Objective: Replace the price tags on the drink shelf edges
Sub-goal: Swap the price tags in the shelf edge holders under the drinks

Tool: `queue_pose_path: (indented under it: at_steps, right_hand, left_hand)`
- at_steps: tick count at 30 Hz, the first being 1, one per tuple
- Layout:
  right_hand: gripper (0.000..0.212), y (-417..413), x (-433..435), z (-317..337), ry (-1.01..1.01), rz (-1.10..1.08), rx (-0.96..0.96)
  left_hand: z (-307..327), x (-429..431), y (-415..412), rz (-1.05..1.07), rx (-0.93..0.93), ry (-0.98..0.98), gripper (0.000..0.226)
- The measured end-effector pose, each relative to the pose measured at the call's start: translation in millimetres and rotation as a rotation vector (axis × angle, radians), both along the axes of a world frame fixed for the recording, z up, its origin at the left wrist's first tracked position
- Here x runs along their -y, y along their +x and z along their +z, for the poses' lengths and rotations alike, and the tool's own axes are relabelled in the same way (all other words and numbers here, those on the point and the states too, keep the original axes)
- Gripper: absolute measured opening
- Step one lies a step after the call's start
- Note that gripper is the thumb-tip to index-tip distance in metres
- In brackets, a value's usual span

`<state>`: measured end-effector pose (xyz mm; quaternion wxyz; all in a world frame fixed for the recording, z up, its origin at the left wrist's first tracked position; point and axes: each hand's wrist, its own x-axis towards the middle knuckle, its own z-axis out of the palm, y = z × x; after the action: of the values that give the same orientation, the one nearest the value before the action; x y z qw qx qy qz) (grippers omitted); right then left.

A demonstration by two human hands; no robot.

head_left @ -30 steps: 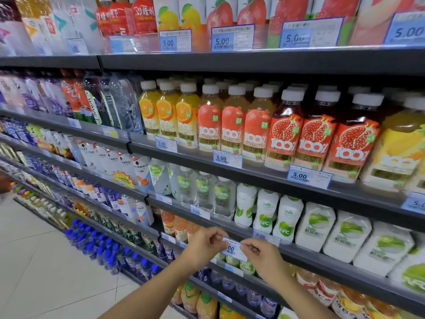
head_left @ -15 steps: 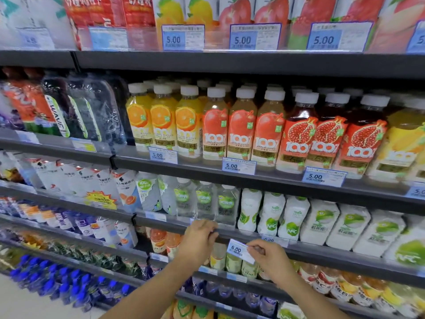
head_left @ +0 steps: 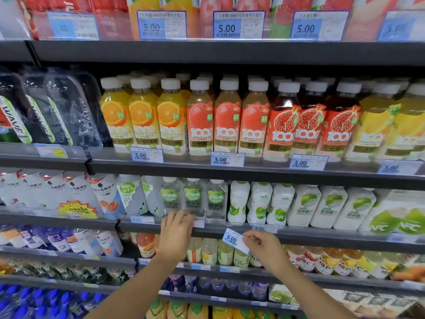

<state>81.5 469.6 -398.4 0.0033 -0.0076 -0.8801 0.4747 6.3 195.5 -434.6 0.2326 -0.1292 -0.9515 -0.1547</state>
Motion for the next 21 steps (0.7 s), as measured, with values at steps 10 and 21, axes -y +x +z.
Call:
queue_pose_path:
  at_steps: [10, 21]
  right_hand:
    - [0.011, -1, -7, 11, -0.048, -0.003, 0.007]
    - [0.013, 30, -147, 8, -0.027, -0.253, -0.031]
  left_hand:
    - [12, -10, -1, -0.05, -0.034, -0.049, 0.01]
    - [12, -200, 27, -0.512, -0.167, -0.037, 0.014]
